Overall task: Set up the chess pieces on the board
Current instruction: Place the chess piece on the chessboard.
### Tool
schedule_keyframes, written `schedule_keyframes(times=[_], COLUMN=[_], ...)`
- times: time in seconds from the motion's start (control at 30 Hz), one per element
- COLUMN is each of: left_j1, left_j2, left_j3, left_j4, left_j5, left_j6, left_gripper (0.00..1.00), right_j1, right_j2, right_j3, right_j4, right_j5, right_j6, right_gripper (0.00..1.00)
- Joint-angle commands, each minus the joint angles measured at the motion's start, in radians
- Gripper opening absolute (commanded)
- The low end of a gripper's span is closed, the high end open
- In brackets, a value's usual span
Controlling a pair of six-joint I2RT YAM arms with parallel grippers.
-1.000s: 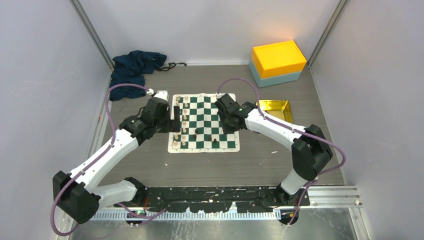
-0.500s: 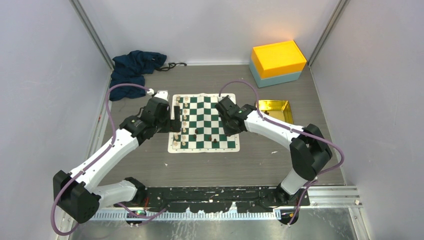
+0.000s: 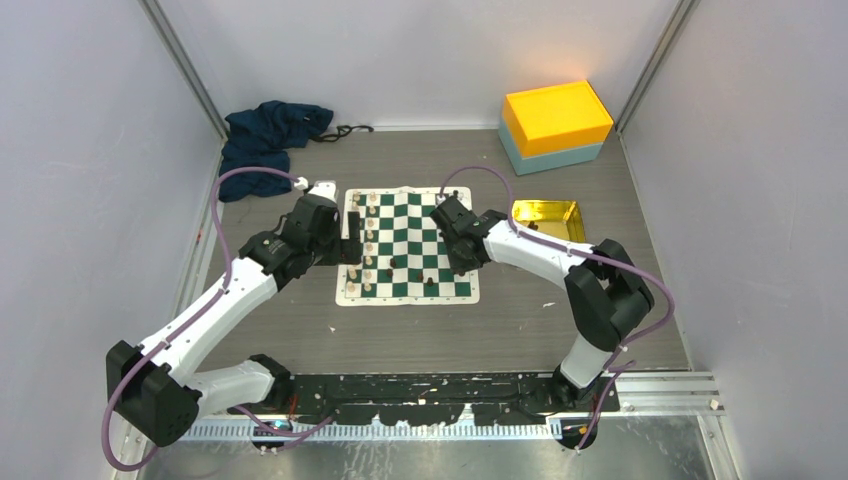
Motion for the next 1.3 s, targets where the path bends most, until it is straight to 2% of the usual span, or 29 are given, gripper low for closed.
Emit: schedule_keyframes(times=[0.0, 0.53, 0.63, 0.83, 1.03, 1.27], left_j1=[0.005, 0.005, 0.005, 0.005, 0.005, 0.005], left_j2=[-0.008, -0.004, -0.001, 0.003, 0.005, -0.001], left_j3=[0.004, 0.003, 0.003, 0.003, 0.001, -0.004], left_j4=[0.032, 0.027, 0.027, 0.031, 0.034, 0.036], left_j5=[-0.013, -0.016, -0.016, -0.014, -0.01, -0.008], left_j6=[0.008, 0.004, 0.004, 0.003, 0.003, -0.001], left_gripper=[0.96, 0.96, 0.96, 0.96, 0.96, 0.96], right_j1=[-0.011, -0.039, -0.04, -0.041, -0.041, -0.04], right_j2=[0.009, 0.042, 0.044, 0.04, 0.032, 0.02], right_j3=[-0.002, -0.024, -0.024, -0.019, -0.001, 0.028], right_j4=[0.051, 0.098, 0.095, 0.085, 0.067, 0.045], right_j5=[0.004, -0.045, -0.048, -0.042, -0.028, -0.017], right_j6=[0.01, 0.012, 0.013, 0.013, 0.002, -0.009], right_gripper=[0.14, 0.15, 0.19, 0.32, 0.38, 0.39])
